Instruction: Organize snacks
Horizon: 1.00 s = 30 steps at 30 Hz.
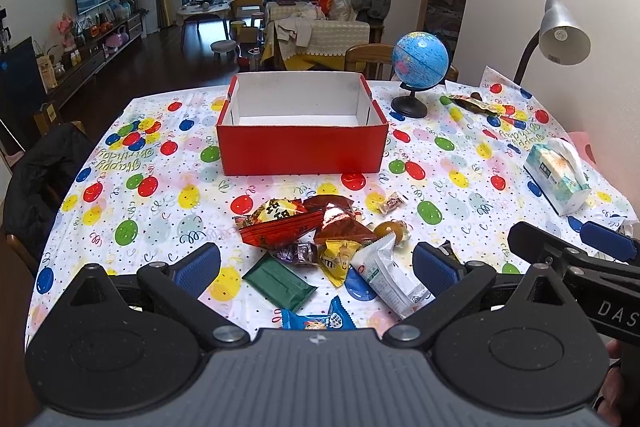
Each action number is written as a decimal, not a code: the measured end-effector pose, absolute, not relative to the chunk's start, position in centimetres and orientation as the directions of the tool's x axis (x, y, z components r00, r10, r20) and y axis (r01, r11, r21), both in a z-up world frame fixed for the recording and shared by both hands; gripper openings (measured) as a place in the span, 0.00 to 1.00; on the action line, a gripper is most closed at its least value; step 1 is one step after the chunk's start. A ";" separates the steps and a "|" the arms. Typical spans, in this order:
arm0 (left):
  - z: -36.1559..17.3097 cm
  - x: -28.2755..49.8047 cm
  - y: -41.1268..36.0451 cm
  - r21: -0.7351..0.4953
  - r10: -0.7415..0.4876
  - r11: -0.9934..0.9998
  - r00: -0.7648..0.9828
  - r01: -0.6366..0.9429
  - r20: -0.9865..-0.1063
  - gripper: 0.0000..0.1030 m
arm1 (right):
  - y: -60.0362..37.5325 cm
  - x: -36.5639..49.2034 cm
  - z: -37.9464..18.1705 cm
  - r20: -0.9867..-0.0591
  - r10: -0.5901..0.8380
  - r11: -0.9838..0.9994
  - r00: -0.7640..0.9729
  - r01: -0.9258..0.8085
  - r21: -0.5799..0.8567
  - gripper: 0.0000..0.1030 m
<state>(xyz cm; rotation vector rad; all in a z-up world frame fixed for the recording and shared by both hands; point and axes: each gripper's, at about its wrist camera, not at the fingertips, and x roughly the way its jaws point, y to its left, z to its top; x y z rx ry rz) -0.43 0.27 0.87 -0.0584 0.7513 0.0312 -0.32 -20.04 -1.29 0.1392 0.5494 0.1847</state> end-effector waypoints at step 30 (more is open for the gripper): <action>-0.6 1.5 2.7 -0.074 0.021 0.992 0.725 -0.099 -0.689 1.00 | -19.2 1.1 -1.8 -0.513 0.177 0.980 0.840 -0.104 0.169 1.00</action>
